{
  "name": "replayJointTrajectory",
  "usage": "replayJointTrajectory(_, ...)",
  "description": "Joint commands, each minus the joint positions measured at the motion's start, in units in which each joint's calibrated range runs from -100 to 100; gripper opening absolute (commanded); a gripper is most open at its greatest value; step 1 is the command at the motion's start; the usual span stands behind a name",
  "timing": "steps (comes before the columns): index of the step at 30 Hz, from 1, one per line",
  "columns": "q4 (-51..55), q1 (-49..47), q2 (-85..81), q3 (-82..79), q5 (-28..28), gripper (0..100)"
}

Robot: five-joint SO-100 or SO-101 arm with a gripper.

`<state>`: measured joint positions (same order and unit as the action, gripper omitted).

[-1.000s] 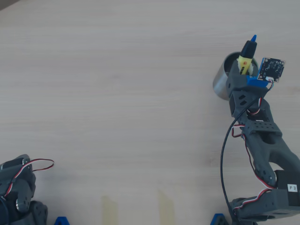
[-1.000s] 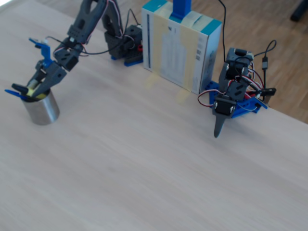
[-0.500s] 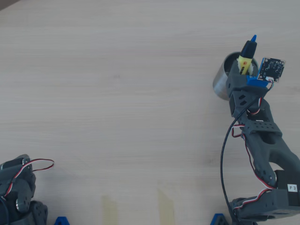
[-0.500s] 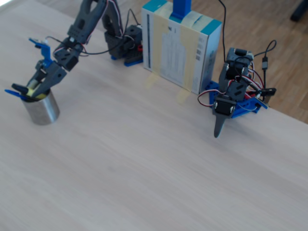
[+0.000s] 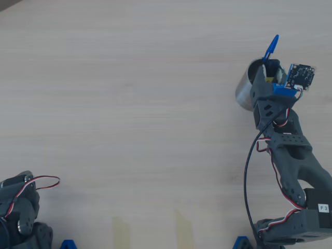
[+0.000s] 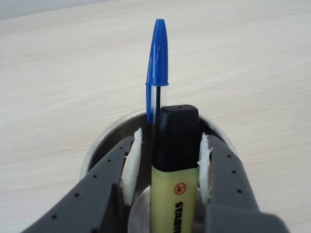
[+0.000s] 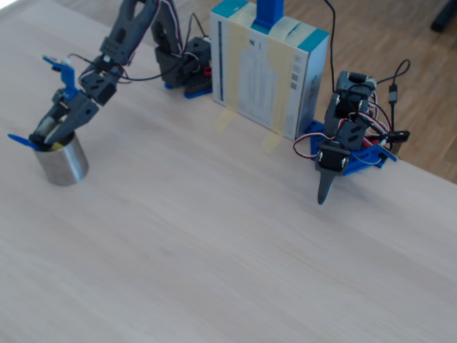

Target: Grab the yellow pen and put it in the silver cup.

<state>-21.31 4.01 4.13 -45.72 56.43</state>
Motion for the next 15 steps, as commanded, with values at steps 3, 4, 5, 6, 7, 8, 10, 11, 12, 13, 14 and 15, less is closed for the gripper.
replayJointTrajectory(3,-0.52,0.18,-1.38,3.31,0.26,22)
replayJointTrajectory(4,-0.52,0.18,-1.38,3.31,0.26,24)
replayJointTrajectory(5,-0.52,0.18,-1.38,3.49,0.26,26)
replayJointTrajectory(6,-0.52,0.18,-1.38,3.77,0.21,27)
replayJointTrajectory(7,-0.52,0.00,-1.38,3.95,0.21,27)
replayJointTrajectory(8,-0.52,0.00,-1.38,4.22,0.21,27)
replayJointTrajectory(10,-0.52,-0.17,-1.38,4.49,0.26,28)
replayJointTrajectory(11,-0.52,-0.26,-1.38,4.49,0.31,28)
replayJointTrajectory(12,-0.44,-0.26,-1.38,4.49,0.62,29)
replayJointTrajectory(13,-0.44,-0.35,-1.38,4.40,1.35,30)
replayJointTrajectory(14,-0.44,-0.35,-1.38,4.40,1.92,31)
replayJointTrajectory(15,-0.44,-0.35,-1.38,4.31,2.18,32)
